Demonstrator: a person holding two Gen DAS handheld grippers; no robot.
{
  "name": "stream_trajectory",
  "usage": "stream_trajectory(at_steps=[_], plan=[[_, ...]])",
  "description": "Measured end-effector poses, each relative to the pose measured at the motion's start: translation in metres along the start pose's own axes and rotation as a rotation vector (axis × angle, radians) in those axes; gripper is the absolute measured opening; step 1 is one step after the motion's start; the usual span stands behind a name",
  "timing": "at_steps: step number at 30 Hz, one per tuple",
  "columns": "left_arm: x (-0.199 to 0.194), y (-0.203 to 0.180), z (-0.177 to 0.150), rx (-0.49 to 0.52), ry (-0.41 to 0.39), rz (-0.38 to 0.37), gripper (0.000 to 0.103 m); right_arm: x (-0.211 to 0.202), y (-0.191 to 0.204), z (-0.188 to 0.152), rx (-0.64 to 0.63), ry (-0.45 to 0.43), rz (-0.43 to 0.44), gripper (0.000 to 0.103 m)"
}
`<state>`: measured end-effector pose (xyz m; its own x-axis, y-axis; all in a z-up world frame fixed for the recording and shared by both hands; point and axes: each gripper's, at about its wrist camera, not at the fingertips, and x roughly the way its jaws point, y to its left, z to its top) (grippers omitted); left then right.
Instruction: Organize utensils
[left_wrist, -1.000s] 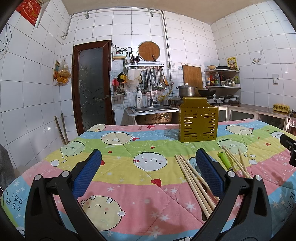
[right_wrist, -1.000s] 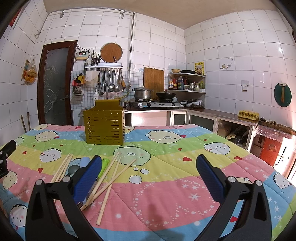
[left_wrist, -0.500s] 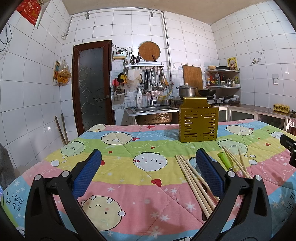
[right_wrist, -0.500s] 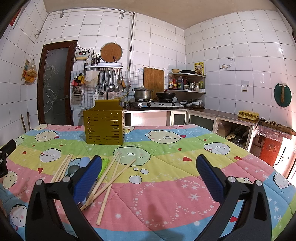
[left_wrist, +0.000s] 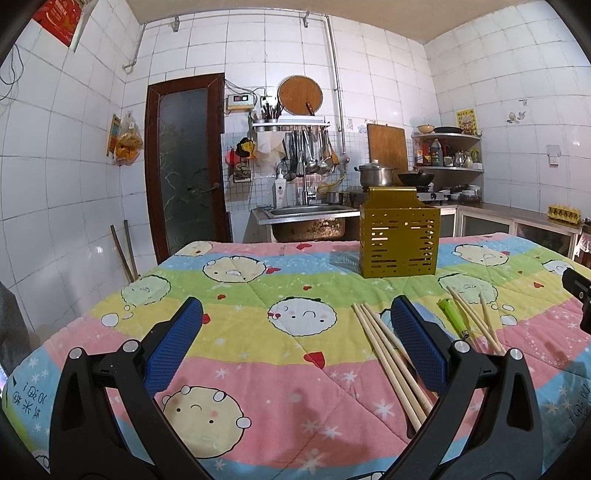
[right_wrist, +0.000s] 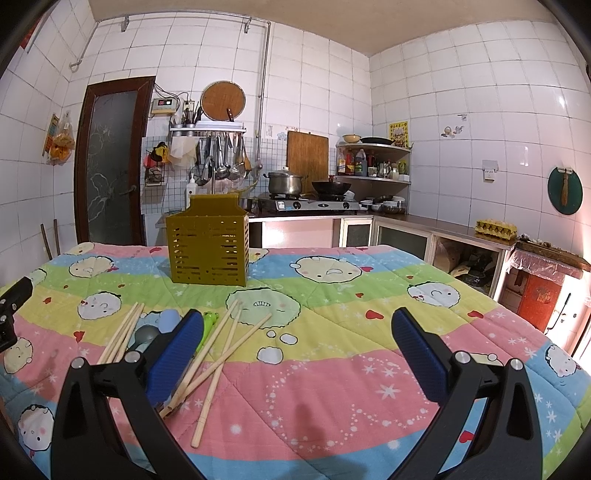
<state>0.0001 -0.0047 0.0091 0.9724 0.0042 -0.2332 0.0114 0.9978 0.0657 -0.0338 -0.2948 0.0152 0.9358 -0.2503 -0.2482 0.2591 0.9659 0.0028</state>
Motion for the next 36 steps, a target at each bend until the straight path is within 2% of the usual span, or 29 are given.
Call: stream_trajectory(at_steps=[7,16,21,29,36], plan=[[0.010,0.000,-0.004,0.006,0.038,0.004,0.098,0.005,0.001,-0.001,-0.001,0.014,0.006,0.099],[0.014,0.001,-0.005,-0.001,0.047,0.020,0.098,0.013,0.009,-0.004,-0.029,0.047,0.014,0.099],[0.016,0.003,-0.006,-0.003,0.063,0.022,0.098,0.008,0.013,-0.006,-0.041,0.029,0.014,0.099],[0.019,0.004,-0.007,-0.008,0.073,0.017,0.098,0.002,0.012,-0.004,-0.038,0.003,-0.019,0.099],[0.027,0.004,-0.008,-0.013,0.110,0.015,0.098,0.009,0.013,-0.004,-0.047,0.036,-0.032,0.099]])
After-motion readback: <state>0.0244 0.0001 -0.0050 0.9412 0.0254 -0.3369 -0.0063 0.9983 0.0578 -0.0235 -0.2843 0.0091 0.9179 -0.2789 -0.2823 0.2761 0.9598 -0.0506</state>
